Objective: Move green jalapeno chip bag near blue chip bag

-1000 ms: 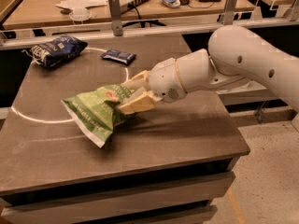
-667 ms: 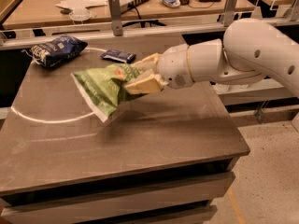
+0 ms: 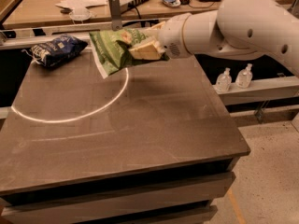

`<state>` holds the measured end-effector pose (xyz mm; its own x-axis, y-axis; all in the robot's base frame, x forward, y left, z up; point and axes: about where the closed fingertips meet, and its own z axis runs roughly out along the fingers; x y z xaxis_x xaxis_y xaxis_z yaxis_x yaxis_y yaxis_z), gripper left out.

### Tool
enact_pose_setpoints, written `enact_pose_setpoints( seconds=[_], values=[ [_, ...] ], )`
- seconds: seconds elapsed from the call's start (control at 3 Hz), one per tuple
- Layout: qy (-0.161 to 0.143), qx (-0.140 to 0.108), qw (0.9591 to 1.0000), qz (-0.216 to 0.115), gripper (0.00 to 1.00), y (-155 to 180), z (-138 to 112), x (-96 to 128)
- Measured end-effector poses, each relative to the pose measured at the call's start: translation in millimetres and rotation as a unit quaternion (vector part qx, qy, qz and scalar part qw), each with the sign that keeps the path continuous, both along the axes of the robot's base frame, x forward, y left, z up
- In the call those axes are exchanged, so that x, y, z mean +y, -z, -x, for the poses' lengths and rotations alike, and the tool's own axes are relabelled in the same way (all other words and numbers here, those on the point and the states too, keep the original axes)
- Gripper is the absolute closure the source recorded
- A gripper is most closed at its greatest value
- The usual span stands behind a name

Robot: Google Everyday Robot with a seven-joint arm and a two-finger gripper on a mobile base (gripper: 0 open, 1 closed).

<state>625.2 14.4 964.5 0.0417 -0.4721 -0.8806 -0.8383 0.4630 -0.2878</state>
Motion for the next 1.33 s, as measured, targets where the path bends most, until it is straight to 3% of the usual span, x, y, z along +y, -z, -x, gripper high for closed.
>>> enact_pose_setpoints(
  seconds=[0.33, 1.0, 1.33],
  values=[
    [0.023, 0.004, 0.9994, 0.027, 1.0, 1, -58, 18],
    [0.005, 0.022, 0.9992, 0.033, 0.96, 15, -125, 70],
    [-0.011, 0.045, 0.9988, 0.015, 0.66, 28, -145, 94]
  ],
)
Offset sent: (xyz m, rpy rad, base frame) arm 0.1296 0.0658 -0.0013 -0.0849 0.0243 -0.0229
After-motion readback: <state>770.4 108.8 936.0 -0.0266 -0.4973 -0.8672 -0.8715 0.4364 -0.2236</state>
